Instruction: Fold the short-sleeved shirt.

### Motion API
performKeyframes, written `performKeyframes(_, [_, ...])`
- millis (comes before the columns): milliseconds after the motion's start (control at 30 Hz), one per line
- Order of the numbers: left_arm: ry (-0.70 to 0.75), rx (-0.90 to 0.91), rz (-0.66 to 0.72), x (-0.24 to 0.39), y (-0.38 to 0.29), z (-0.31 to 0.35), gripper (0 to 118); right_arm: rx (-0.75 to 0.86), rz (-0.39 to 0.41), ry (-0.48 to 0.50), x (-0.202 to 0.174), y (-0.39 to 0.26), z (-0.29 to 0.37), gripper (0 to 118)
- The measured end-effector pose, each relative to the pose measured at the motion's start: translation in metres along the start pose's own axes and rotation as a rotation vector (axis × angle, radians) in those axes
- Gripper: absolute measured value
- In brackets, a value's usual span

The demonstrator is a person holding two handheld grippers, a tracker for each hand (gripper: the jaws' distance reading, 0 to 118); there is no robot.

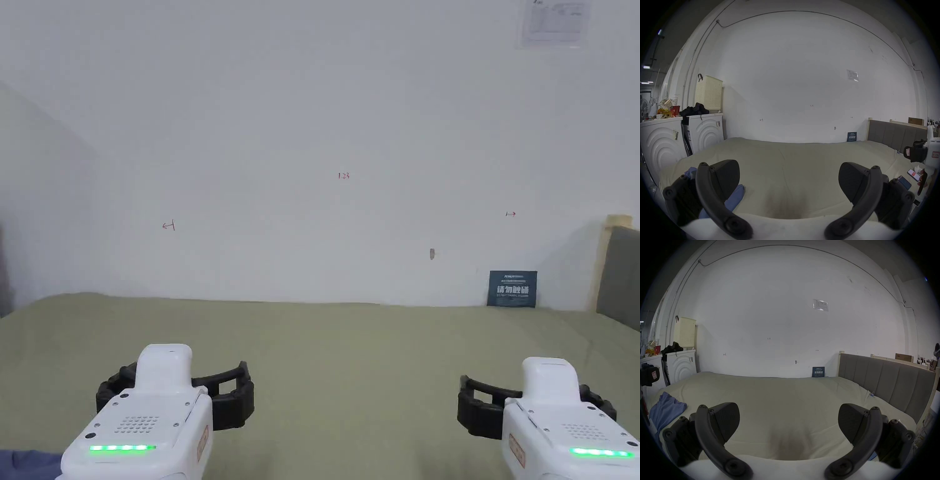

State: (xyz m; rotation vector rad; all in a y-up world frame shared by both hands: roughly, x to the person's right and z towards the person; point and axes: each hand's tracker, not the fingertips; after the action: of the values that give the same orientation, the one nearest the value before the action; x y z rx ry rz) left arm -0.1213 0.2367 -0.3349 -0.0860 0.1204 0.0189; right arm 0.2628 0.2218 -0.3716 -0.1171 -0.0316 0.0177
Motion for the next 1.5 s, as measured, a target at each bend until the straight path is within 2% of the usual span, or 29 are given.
performKeyframes(767, [0.014, -0.001, 0.001, -0.0052, -0.0055, 0.001, 118, 0.026, 0.0, 0.011, -0.0026, -0.0022, 0.0053, 118])
performKeyframes(1500, [-0.034, 0.009, 0.007, 0.0018, -0.0048, 0.0037, 118, 0.013, -0.003, 0.001, -0.0024, -0.0043, 0.0044, 118])
